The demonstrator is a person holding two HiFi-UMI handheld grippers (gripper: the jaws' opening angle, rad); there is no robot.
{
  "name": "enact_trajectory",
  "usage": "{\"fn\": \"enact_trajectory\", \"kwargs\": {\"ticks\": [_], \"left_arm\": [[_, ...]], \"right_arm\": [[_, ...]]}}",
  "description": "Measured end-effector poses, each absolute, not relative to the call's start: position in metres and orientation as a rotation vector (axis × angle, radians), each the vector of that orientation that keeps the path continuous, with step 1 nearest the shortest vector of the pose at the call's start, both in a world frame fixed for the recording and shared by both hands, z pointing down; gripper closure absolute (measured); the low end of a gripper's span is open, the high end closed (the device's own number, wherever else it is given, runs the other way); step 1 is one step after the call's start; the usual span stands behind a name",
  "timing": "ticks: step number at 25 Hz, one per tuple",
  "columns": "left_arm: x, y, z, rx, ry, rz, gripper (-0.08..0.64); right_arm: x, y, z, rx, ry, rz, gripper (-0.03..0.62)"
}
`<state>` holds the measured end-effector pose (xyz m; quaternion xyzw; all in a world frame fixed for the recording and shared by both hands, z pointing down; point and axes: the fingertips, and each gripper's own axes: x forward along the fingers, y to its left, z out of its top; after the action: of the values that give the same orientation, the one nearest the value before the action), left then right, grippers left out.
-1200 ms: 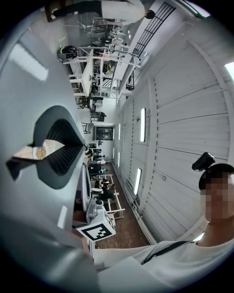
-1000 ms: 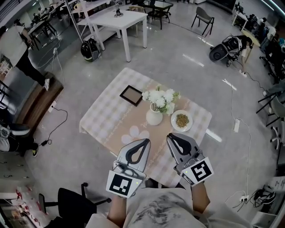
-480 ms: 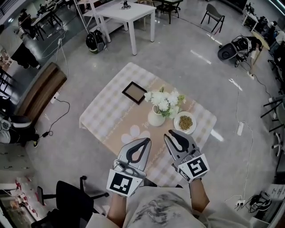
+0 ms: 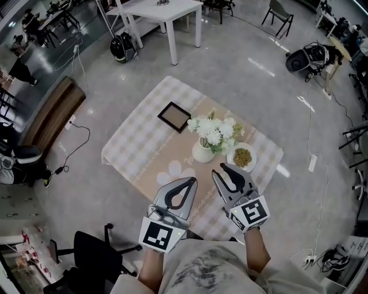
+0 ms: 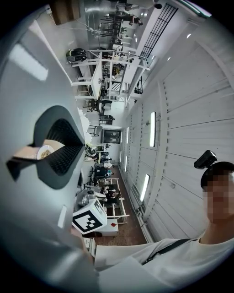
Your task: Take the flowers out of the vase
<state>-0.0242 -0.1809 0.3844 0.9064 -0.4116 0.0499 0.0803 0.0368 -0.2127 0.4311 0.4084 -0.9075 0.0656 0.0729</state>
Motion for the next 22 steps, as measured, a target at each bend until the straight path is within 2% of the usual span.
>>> {"fn": "enact_trajectory", "kwargs": {"ticks": [22], "left_arm": [[-0.018,-0.196,0.399,2.730,-1.161,0.194,0.551]], "right_arm": [[0.048,-0.243,0.467,1.354,-2.625,0.299,0.366]]}}
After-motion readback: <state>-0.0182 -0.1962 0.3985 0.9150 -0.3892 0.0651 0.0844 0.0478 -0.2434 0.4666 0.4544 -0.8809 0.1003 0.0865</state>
